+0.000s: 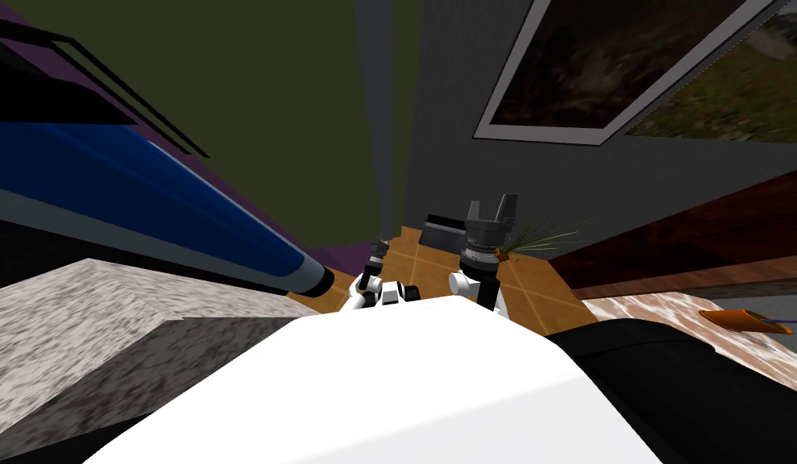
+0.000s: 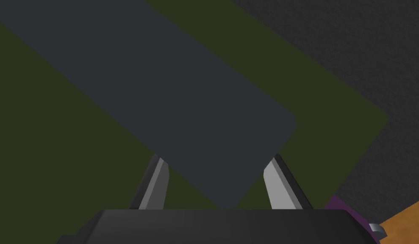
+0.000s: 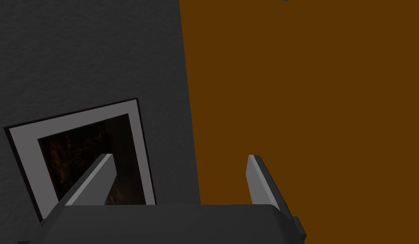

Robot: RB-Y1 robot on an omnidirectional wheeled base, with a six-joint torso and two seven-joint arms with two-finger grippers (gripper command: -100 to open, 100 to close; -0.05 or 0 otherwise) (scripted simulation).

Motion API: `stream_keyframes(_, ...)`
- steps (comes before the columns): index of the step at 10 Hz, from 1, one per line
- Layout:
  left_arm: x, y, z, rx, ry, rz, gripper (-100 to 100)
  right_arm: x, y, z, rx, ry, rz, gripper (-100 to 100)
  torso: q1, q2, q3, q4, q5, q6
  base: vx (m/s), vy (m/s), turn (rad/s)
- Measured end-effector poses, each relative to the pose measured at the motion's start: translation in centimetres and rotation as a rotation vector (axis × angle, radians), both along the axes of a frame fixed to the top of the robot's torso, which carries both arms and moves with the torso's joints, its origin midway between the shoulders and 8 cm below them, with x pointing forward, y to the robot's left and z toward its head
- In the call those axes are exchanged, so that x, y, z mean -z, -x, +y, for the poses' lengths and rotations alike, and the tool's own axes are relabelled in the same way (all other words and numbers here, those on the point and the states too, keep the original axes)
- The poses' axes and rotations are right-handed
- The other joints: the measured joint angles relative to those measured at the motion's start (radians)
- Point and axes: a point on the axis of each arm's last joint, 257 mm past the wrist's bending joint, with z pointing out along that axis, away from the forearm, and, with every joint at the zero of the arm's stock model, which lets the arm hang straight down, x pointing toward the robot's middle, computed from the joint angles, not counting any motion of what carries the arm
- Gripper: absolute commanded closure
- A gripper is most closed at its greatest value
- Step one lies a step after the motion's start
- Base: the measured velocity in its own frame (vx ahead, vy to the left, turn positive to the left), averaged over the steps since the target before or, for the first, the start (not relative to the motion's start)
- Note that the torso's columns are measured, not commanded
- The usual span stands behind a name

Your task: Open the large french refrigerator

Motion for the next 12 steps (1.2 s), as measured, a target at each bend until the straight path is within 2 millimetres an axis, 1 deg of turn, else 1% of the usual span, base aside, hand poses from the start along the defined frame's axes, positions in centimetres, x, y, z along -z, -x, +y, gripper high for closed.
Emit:
stream_keyframes(1,-0.1,0.1,-1.0,0.028,-0.005,0.007,-100,0.0,0.0,0.0,0.000,0.000,0.000,0,-0.002,0.000,0.000,0.003,-0.001,0.001,-0.104,0.107,-0.005)
stream_keyframes(2,-0.6,-0.5,-1.4,0.033,-0.005,0.009,-100,0.0,0.0,0.0,0.000,0.000,0.000,0,-0.006,-0.005,-0.003,0.000,-0.002,-0.001,-0.073,0.010,0.036)
stream_keyframes(3,-0.5,-1.0,-1.4,0.031,-0.013,0.021,-100,0.0,0.0,0.0,0.000,0.000,0.000,0,-0.008,-0.011,-0.007,0.001,-0.002,-0.001,-0.059,-0.023,0.053)
stream_keyframes(4,-0.5,-1.6,-1.4,0.028,-0.018,0.030,-100,0.0,0.0,0.0,0.000,0.000,0.000,0,-0.008,-0.011,-0.008,0.002,-0.002,0.001,-0.015,-0.019,0.013)
stream_keyframes(6,-1.4,-1.9,-1.5,0.026,-0.018,0.029,-100,0.0,0.0,0.0,0.000,0.000,0.000,0,-0.003,-0.005,-0.004,0.004,0.000,0.001,-0.008,-0.003,0.007)
stream_keyframes(7,-1.6,-2.4,-1.7,0.026,-0.020,0.032,-100,0.0,0.0,0.0,0.000,0.000,0.000,0,-0.002,-0.002,-0.002,0.004,0.000,0.002,-0.014,0.002,-0.007)
stream_keyframes(8,-1.9,-2.9,-1.7,0.028,-0.022,0.032,-100,0.0,0.0,0.0,0.000,0.000,0.000,0,-0.001,0.001,0.000,0.006,0.000,0.000,-0.037,0.011,0.017)
stream_keyframes(12,-3.1,-4.7,-2.6,0.033,-0.032,0.051,-100,0.0,0.0,0.0,0.000,0.000,0.000,0,0.001,0.010,0.005,0.014,0.001,-0.001,-0.046,0.013,0.011)
